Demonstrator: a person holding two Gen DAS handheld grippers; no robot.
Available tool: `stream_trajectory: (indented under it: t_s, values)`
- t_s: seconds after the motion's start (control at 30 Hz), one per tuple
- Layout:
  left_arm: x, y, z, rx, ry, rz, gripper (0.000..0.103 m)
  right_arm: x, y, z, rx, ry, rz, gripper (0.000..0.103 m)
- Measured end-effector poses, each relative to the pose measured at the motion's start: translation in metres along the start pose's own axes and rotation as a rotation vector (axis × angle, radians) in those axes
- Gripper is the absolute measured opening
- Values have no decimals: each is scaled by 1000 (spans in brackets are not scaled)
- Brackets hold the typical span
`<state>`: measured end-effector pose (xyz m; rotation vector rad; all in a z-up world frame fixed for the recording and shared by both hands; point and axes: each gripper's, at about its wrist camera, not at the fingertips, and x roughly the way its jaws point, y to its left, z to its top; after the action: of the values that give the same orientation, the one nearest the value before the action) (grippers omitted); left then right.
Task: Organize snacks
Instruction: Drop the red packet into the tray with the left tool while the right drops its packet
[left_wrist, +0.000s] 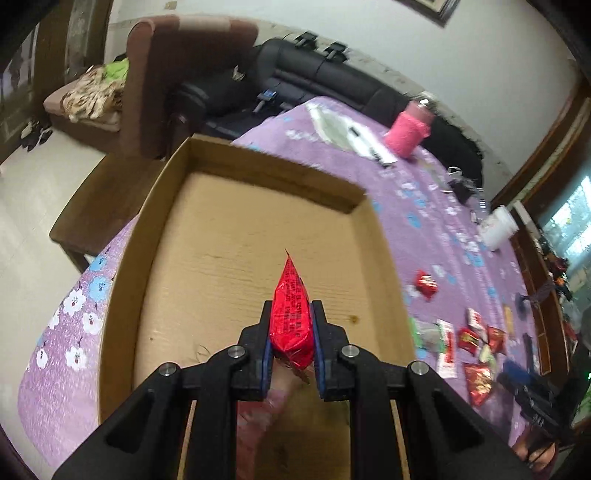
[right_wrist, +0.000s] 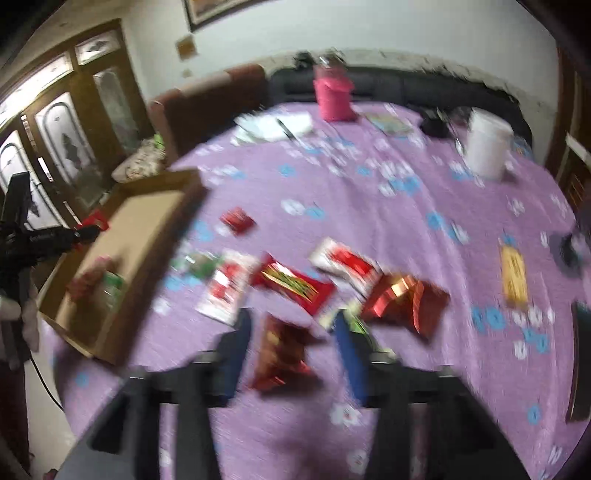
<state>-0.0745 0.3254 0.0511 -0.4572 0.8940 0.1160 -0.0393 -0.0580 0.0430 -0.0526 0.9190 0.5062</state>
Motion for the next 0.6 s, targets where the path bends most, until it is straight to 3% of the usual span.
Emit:
stream_trajectory:
  t_s: [0.1, 0.23, 0.27, 0.3, 0.5, 0.6]
  values:
    - [8, 5, 2, -26, 12, 0, 19, 16, -1, -5, 9, 49, 14, 55]
    - [-2, 8, 1, -45, -16, -17, 41, 40, 11, -6, -4, 89, 20, 54]
    - [-7, 9, 1, -46, -30, -21, 42, 41, 12, -9, -2, 92, 11, 39]
    - [-15, 10, 0, -49, -45, -29, 42, 42, 13, -9, 0, 71, -15, 38]
    - [-77, 18, -12, -89, -154, -95, 43, 24, 22, 1, 56, 23, 78, 36]
    - [-115, 19, -30, -111, -231, -118, 49, 4, 66, 34, -13, -57, 169, 36]
